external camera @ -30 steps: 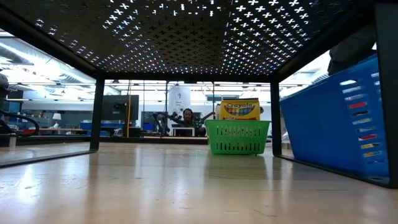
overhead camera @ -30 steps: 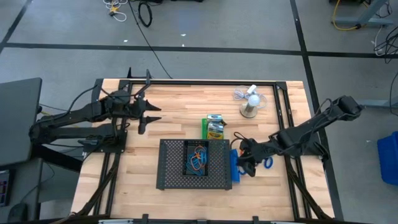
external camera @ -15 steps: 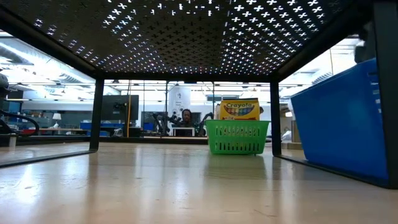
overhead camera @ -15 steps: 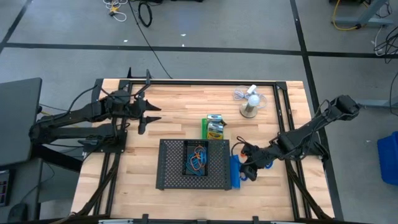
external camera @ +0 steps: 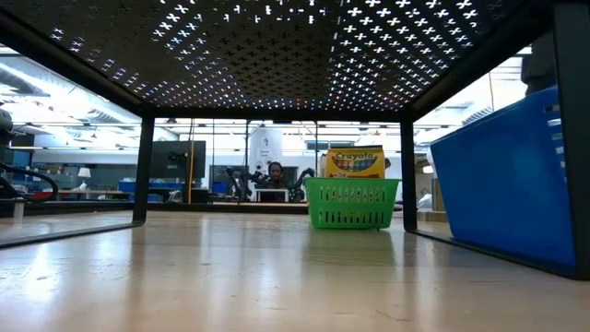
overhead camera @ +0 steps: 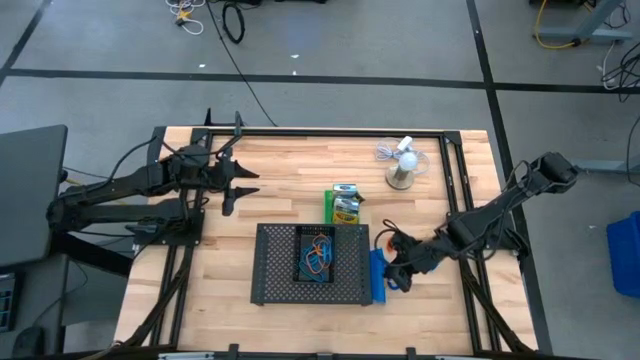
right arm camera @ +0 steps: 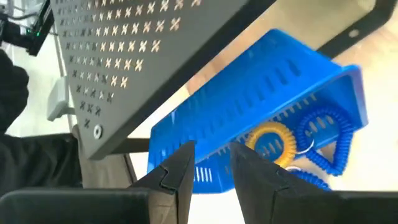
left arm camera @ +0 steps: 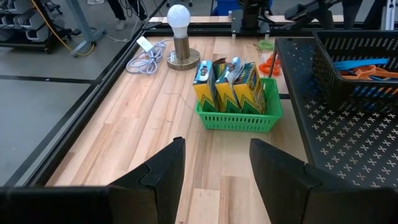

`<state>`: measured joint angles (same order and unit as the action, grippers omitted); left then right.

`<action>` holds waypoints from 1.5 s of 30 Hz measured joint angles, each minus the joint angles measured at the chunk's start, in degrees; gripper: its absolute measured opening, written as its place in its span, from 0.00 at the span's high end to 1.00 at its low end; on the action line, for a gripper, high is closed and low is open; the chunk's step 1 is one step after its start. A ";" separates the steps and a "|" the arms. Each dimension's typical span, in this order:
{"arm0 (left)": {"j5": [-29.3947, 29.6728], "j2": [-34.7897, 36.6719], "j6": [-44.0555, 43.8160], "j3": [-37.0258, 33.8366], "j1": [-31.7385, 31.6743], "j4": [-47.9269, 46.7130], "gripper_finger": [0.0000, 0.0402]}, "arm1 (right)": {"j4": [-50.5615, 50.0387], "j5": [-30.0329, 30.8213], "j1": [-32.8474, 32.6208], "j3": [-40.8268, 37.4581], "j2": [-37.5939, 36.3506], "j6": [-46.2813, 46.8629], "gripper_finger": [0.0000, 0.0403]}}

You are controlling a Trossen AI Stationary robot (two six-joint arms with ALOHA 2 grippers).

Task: Pick & Place Office Desk Supplies
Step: Adjust the blue bin on the table

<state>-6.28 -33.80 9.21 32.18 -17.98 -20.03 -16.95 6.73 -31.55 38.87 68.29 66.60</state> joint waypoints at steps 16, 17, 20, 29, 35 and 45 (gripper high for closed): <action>0.02 0.00 0.66 0.00 0.00 -0.07 0.53 | 1.70 -2.43 2.78 0.27 5.16 -1.09 0.76; 0.01 0.00 0.66 0.00 0.00 -0.07 0.53 | 1.54 -2.38 2.69 0.27 5.16 -0.87 0.78; 0.02 0.00 0.68 0.00 0.00 -0.42 0.53 | 0.66 -2.71 2.40 0.29 5.15 0.01 0.91; 0.02 0.00 0.66 0.00 0.00 -0.52 0.53 | -1.16 -5.19 2.12 0.34 5.11 0.38 0.98; 0.02 0.00 0.66 0.00 0.00 -0.56 0.53 | -5.41 -5.40 1.94 0.36 5.04 0.61 0.98; 0.04 0.00 0.85 0.00 0.00 -0.94 0.53 | -16.42 -3.92 -0.51 4.69 4.74 -2.27 0.99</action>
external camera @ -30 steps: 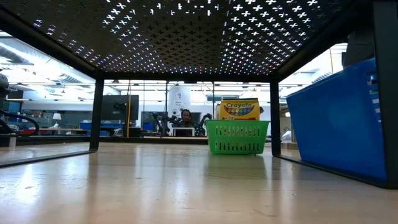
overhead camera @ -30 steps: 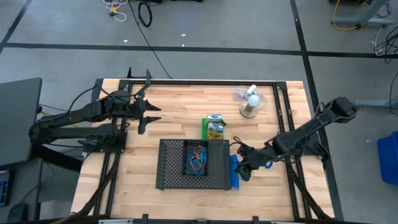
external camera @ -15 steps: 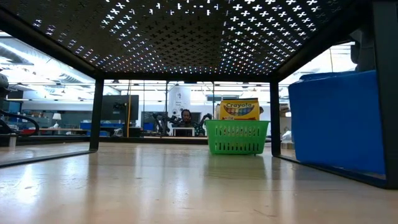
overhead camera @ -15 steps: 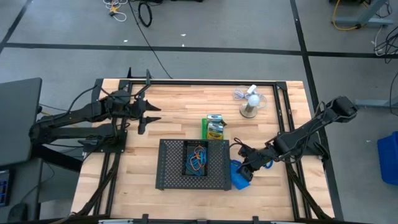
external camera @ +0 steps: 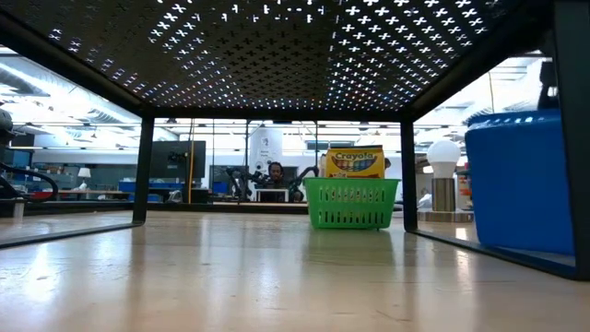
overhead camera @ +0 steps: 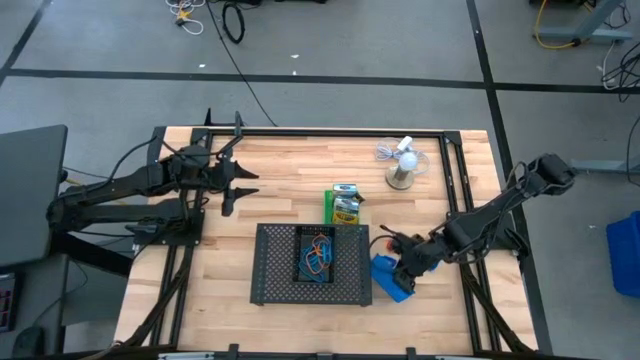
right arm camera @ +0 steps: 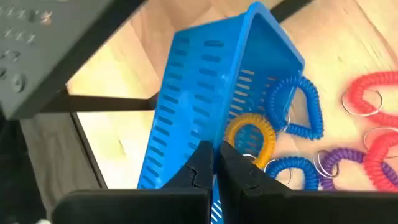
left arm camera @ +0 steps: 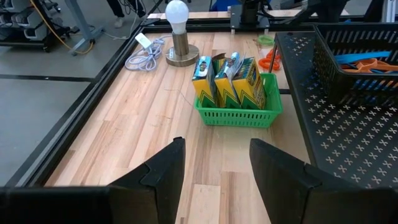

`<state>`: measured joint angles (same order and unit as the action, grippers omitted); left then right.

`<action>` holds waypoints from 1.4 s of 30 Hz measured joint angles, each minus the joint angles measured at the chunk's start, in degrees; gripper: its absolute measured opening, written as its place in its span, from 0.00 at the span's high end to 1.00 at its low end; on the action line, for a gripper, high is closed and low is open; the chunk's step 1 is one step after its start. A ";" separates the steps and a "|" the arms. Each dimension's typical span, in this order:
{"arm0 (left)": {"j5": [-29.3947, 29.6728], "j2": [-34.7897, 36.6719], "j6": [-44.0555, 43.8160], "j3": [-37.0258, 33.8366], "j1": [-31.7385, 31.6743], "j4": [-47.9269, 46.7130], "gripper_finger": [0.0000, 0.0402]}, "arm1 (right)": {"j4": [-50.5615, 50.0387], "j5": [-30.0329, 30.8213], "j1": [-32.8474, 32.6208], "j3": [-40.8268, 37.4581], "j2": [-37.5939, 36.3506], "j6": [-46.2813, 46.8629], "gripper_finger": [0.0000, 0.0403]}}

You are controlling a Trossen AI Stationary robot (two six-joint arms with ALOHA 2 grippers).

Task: Pick & Place Office Desk Supplies
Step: Adjust the blue bin on the table

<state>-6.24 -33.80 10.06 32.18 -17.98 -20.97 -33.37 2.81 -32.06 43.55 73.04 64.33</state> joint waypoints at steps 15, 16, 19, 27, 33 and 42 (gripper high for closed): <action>0.20 -0.03 -0.01 0.00 0.00 -0.09 0.53 | -22.09 -0.47 -5.41 12.51 5.05 -1.91 0.99; 0.20 -0.04 0.01 0.00 -0.01 -0.09 0.53 | -21.82 -1.18 -5.54 12.48 5.73 -2.20 0.99; 0.22 -0.04 0.01 0.00 0.00 -0.23 0.53 | -20.95 -2.81 -5.79 12.41 8.09 -3.78 0.99; 0.35 -0.04 -0.01 0.00 0.00 -0.47 0.53 | -8.22 -8.51 -7.06 12.41 13.21 -11.04 0.99; 1.34 -0.04 0.01 0.00 -0.02 -0.48 0.53 | -2.19 -8.80 -7.73 12.43 14.05 -11.27 0.99; 1.34 -0.04 -0.01 0.00 -0.02 -0.50 0.53 | 4.56 -4.74 -7.67 10.14 14.12 -11.30 0.84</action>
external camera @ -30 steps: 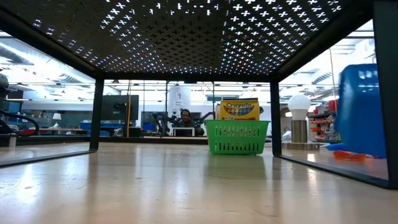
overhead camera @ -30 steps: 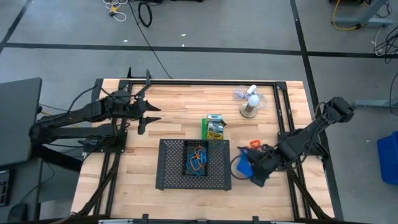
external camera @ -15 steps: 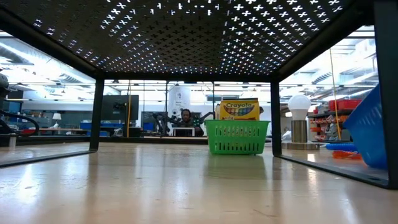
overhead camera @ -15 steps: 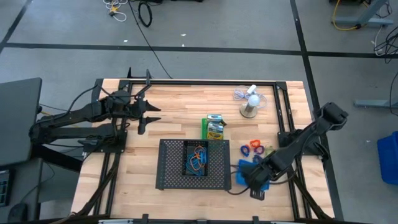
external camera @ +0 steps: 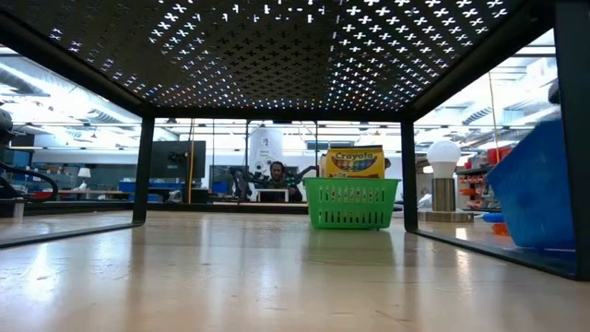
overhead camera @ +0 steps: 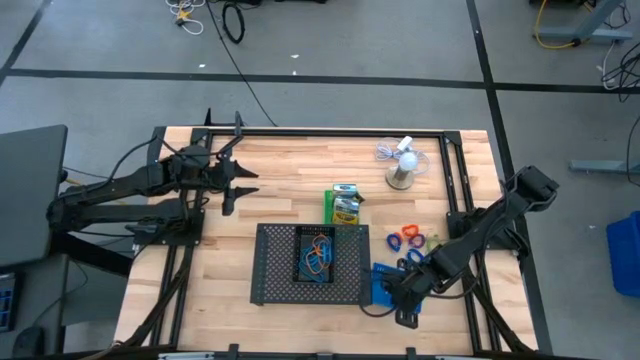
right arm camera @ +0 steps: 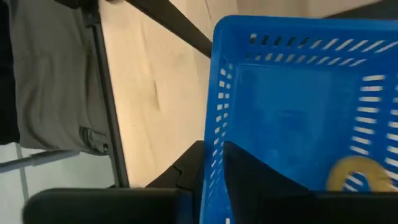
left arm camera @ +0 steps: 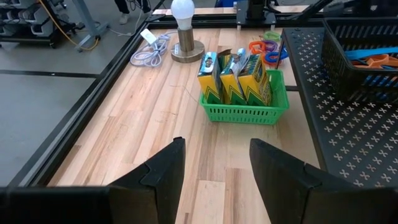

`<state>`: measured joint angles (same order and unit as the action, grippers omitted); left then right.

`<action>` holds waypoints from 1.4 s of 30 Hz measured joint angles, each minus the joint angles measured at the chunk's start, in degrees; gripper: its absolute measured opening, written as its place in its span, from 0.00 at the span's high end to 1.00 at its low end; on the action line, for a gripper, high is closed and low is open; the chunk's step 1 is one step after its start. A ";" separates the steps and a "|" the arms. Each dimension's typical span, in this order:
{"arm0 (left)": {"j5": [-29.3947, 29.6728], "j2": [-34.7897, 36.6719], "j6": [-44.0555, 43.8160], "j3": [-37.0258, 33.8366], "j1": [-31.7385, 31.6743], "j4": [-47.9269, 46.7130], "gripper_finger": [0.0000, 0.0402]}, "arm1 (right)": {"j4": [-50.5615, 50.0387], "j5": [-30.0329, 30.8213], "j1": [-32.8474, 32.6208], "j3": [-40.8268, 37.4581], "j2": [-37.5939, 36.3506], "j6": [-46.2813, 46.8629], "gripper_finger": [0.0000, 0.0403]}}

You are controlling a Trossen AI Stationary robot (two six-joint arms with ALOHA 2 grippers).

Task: Pick & Place Office Desk Supplies
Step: Adjust the blue bin on the table, then put the bottom orange spring keychain into the blue bin

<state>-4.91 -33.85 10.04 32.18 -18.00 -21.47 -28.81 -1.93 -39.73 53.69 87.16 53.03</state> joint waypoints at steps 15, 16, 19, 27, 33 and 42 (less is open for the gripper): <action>-0.02 0.01 0.00 0.00 0.00 0.00 0.53 | 4.83 0.71 -0.21 -3.23 1.35 0.02 0.78; -0.04 0.00 0.00 0.00 0.02 0.00 0.53 | 4.94 0.73 -0.21 -3.23 1.35 0.02 0.76; -0.03 0.00 0.00 0.00 0.00 0.00 0.53 | 5.01 0.80 -0.17 -3.23 1.35 -0.42 0.70; -0.49 0.02 0.00 0.00 0.00 0.01 0.53 | 2.94 5.78 2.25 -2.46 -1.40 -3.40 0.51; -5.81 0.04 -0.22 0.00 0.02 1.16 0.53 | -10.12 11.17 5.44 -0.22 -4.78 -6.74 0.50; -8.80 0.02 -0.07 0.00 0.02 3.74 0.53 | -28.72 12.64 15.80 -0.52 -5.21 -15.91 0.52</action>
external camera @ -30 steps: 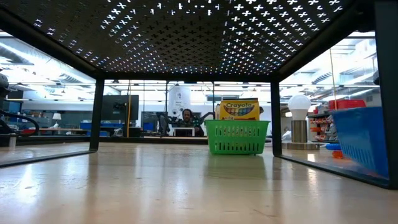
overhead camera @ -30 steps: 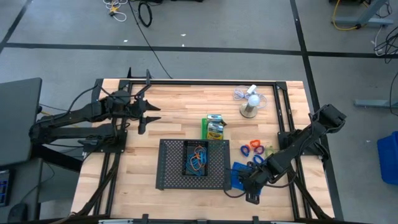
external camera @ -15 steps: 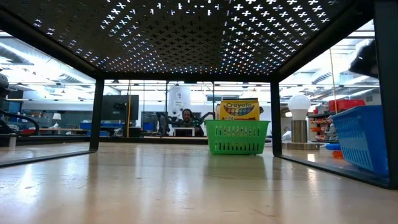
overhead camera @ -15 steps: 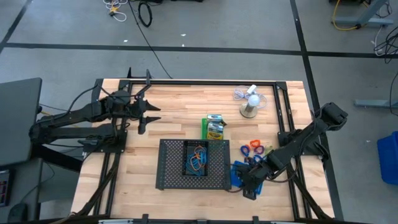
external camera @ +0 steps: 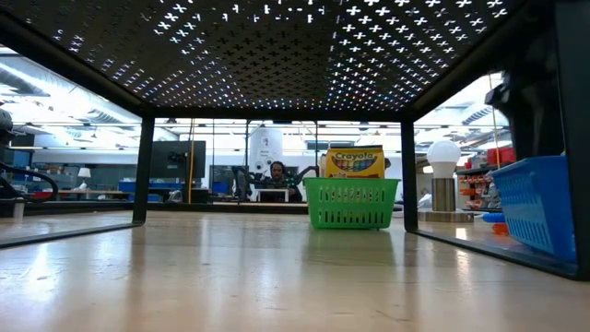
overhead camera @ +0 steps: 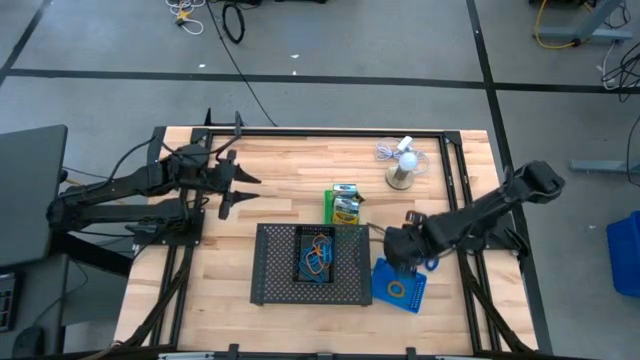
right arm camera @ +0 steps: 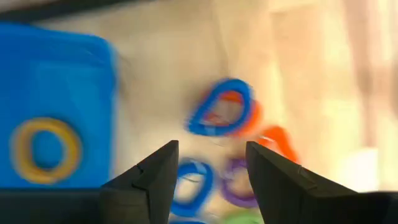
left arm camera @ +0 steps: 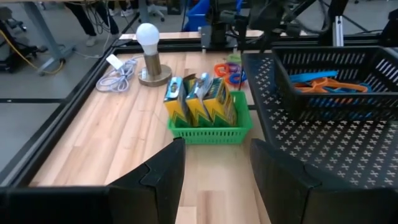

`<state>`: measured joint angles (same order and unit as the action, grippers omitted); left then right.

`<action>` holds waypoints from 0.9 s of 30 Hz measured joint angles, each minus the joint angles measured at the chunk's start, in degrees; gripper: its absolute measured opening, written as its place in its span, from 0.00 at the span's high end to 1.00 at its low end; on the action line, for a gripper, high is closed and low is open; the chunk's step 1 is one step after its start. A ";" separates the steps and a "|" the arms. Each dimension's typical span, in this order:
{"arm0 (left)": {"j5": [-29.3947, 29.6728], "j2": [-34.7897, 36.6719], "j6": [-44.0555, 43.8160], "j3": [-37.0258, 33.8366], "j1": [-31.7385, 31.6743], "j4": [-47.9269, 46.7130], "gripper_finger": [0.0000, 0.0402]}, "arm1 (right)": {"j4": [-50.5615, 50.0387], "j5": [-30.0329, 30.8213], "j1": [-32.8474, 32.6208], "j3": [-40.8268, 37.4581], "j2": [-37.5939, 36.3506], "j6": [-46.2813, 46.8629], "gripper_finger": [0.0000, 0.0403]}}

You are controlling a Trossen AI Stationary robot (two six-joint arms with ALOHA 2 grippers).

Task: Pick & Place Office Desk Supplies
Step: Put the bottom orange spring keychain into the blue bin

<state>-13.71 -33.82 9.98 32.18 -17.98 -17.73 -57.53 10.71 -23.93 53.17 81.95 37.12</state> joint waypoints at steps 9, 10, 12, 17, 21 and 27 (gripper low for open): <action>0.13 -0.02 0.35 0.00 -0.01 1.69 0.53 | -0.30 -7.18 11.39 -4.13 -0.35 -14.94 0.52; 0.13 -0.02 0.35 0.00 -0.02 1.97 0.53 | 0.41 -7.85 12.60 -4.93 -0.56 -16.09 0.52; 0.06 -0.02 0.35 0.00 0.00 2.52 0.53 | 0.72 -8.25 14.84 -6.51 -1.36 -17.89 0.52; -0.31 -0.02 0.37 0.00 -0.02 2.55 0.53 | 3.51 -10.00 18.60 -11.72 -2.94 -20.20 0.52; -0.27 -0.02 0.77 0.00 0.00 2.57 0.53 | 7.05 -11.47 20.28 -15.21 -4.06 -20.52 0.52; -0.27 -0.02 1.09 0.00 -0.02 2.76 0.53 | 8.66 -11.50 20.71 -15.33 -4.11 -20.50 0.53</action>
<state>-13.99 -33.85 11.07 32.18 -18.00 -14.98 -48.86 -0.79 -3.22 37.85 77.84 16.63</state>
